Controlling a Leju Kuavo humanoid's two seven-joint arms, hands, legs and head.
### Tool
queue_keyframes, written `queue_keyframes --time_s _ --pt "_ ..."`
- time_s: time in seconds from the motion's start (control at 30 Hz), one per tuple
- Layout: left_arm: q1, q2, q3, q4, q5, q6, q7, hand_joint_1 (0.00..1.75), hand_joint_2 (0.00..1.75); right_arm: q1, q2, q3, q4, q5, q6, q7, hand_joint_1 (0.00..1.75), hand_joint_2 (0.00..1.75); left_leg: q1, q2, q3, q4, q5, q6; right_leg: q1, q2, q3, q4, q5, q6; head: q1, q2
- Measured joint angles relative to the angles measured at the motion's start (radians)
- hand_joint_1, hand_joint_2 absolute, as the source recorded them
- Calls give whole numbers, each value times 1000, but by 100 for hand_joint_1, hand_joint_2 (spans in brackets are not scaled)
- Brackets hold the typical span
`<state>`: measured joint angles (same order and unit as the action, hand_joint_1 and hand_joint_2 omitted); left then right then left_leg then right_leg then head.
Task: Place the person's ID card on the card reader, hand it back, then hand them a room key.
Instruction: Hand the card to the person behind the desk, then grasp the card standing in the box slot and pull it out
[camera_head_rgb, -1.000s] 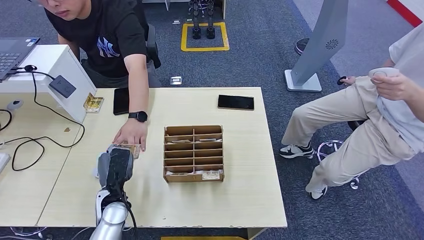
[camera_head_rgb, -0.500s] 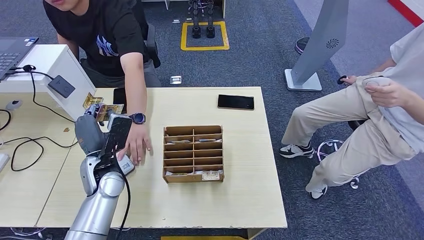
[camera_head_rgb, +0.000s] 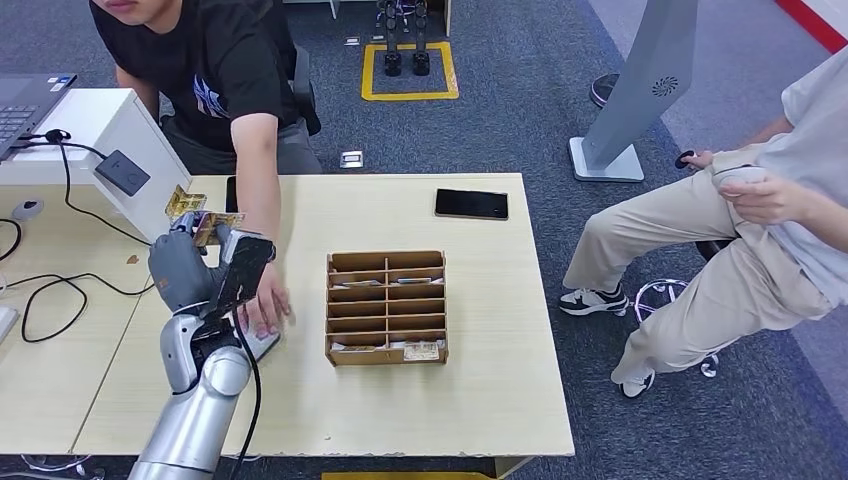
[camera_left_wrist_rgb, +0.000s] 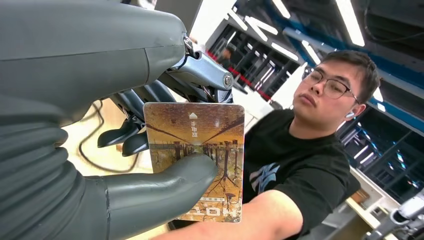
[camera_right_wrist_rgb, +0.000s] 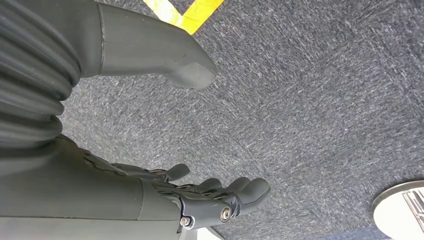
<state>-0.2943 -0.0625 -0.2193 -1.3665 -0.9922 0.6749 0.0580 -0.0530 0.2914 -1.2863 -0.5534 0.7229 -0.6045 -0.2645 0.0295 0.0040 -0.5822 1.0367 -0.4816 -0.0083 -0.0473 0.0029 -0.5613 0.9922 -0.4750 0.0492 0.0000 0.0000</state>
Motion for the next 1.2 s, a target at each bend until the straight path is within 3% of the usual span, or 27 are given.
queue_keyframes --time_s 0.07,0.1,1.2 --pt "1 0 0 9 -50 6 17 24 175 -1 -2 0 3 0 0 -2 0 175 0 0 0 0 0 0 0 0 0 0 0 0 0 0" --pt "1 0 0 14 -69 8 25 0 175 -1 -4 1 5 0 0 -2 0 175 0 0 0 0 0 0 0 0 0 0 0 0 0 0" --pt "11 -14 0 62 -57 8 27 0 175 -5 -10 5 22 -1 4 1 0 175 0 0 -1 0 0 0 0 0 -1 0 0 0 0 0"
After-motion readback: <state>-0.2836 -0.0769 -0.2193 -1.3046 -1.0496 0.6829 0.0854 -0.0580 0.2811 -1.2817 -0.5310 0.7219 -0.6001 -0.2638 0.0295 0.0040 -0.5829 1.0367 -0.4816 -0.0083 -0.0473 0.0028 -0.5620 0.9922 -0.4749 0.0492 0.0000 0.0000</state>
